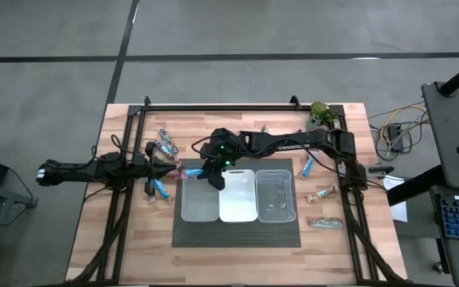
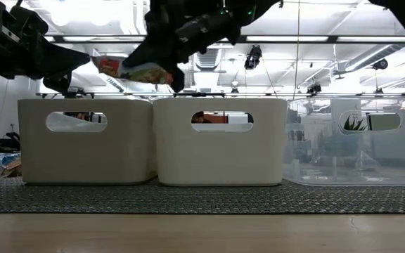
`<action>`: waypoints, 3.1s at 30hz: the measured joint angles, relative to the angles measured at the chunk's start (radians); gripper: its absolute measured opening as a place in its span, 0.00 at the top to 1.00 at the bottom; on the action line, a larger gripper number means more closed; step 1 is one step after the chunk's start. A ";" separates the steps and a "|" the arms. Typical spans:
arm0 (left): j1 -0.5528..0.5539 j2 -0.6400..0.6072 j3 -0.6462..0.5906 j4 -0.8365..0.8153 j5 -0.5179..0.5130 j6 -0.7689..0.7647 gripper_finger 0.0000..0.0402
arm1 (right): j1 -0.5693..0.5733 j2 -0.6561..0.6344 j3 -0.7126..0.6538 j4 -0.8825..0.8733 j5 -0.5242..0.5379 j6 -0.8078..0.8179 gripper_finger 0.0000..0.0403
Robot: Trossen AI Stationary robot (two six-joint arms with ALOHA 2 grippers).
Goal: Pick and place Granola Bars by type
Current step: Put the red granola bar into the gray bin
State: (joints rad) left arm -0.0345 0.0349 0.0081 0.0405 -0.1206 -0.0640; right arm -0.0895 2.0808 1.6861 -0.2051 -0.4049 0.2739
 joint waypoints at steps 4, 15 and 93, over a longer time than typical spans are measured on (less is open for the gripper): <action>0.000 0.000 0.000 0.000 0.000 0.000 1.00 | 0.000 0.036 0.042 -0.006 0.000 -0.002 0.85; 0.000 0.000 0.000 0.000 0.000 0.000 1.00 | 0.000 0.049 0.062 -0.054 0.001 -0.044 0.85; 0.000 0.000 0.000 -0.003 0.000 0.000 1.00 | 0.004 0.081 0.006 0.033 0.048 -0.082 0.85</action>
State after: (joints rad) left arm -0.0345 0.0349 0.0082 0.0380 -0.1204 -0.0639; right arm -0.0853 2.1616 1.6920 -0.1719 -0.3569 0.1917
